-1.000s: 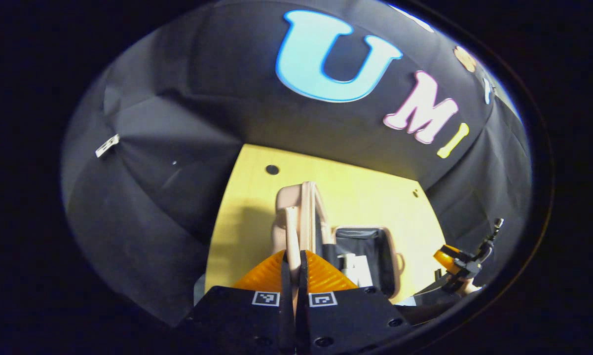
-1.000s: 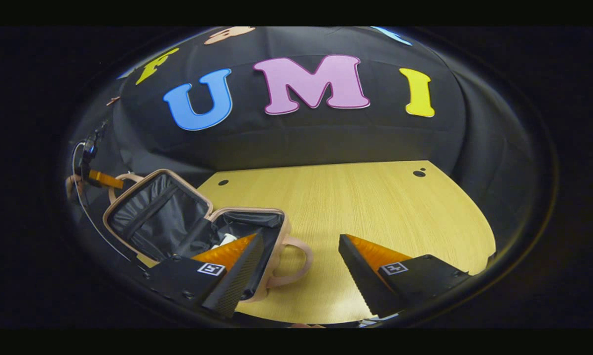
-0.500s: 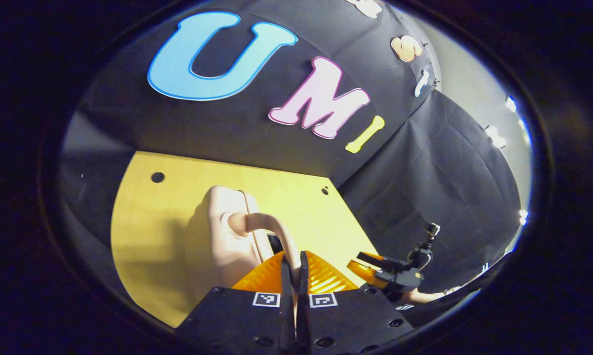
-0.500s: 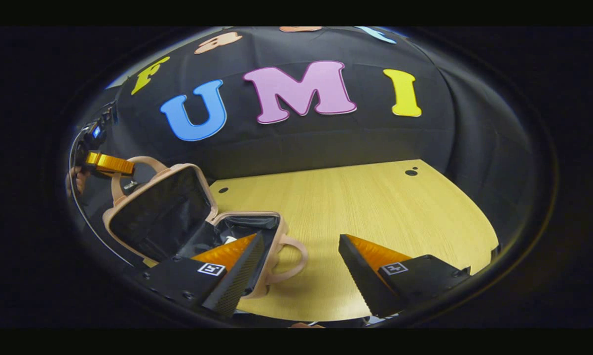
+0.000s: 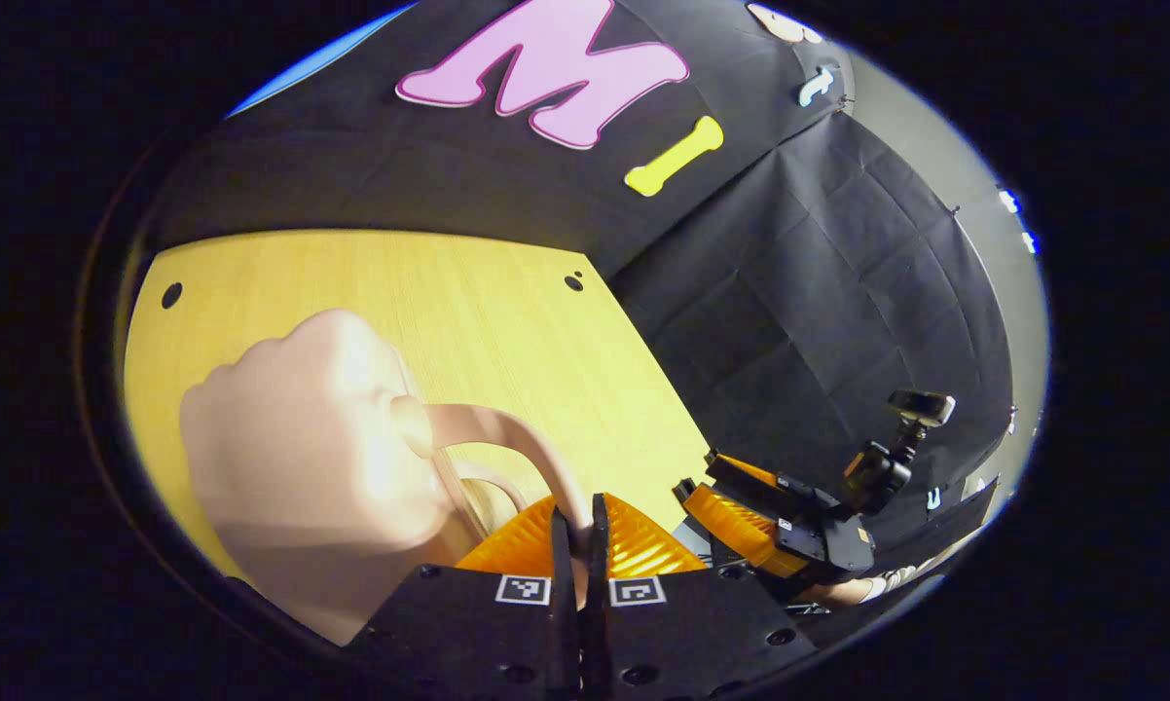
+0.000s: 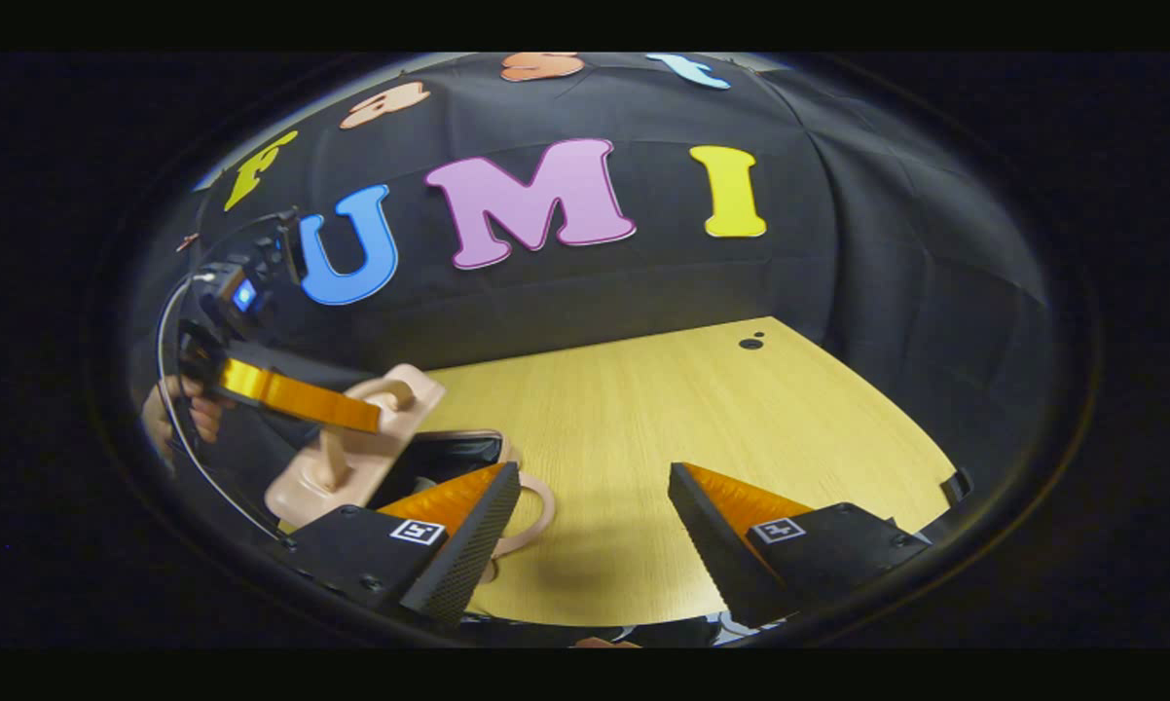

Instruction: First open the suitcase, pack the skin care products into it, and then close the suitcase.

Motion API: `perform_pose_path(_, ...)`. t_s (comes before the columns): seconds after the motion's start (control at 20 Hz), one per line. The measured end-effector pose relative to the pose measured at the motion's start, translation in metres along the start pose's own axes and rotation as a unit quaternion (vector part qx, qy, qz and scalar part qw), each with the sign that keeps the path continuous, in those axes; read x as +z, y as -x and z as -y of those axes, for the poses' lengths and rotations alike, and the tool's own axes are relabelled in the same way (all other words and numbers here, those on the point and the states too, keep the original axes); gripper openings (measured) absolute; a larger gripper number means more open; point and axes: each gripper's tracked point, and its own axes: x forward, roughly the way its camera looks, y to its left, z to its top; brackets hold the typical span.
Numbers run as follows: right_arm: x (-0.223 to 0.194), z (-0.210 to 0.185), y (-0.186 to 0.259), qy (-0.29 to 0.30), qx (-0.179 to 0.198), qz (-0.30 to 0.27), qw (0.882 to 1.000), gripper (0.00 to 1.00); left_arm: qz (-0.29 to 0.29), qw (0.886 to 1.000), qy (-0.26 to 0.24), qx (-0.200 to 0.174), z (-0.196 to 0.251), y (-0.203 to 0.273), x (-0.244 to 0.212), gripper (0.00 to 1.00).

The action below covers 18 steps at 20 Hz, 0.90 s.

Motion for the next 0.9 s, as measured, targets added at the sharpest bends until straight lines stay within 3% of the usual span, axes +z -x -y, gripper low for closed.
perform_pose_path(0.45,-0.008,0.065,0.037,-0.013,-0.066,-0.002,0.998,0.98,-0.093,0.995,0.021,0.043,-0.028,-0.108,-0.044,0.09)
perform_pose_path(0.6,-0.007,0.077,0.037,0.0,-0.049,-0.002,0.999,0.98,-0.101,0.992,-0.01,0.08,-0.028,-0.117,-0.048,0.13)
perform_pose_path(0.75,0.003,0.086,0.031,0.015,-0.01,-0.003,1.0,0.98,-0.077,0.992,0.011,0.103,-0.024,-0.12,-0.047,0.19)
perform_pose_path(0.8,0.007,0.089,0.029,0.02,0.005,-0.003,1.0,0.98,-0.059,0.992,0.016,0.113,-0.02,-0.119,-0.043,0.29)
perform_pose_path(0.85,0.012,0.093,0.029,0.027,0.018,0.0,0.999,0.98,-0.045,0.991,0.013,0.124,-0.015,-0.116,-0.041,0.29)
perform_pose_path(0.9,0.016,0.097,0.028,0.037,0.03,0.001,0.999,0.98,-0.029,0.991,0.009,0.133,-0.009,-0.111,-0.042,0.58)
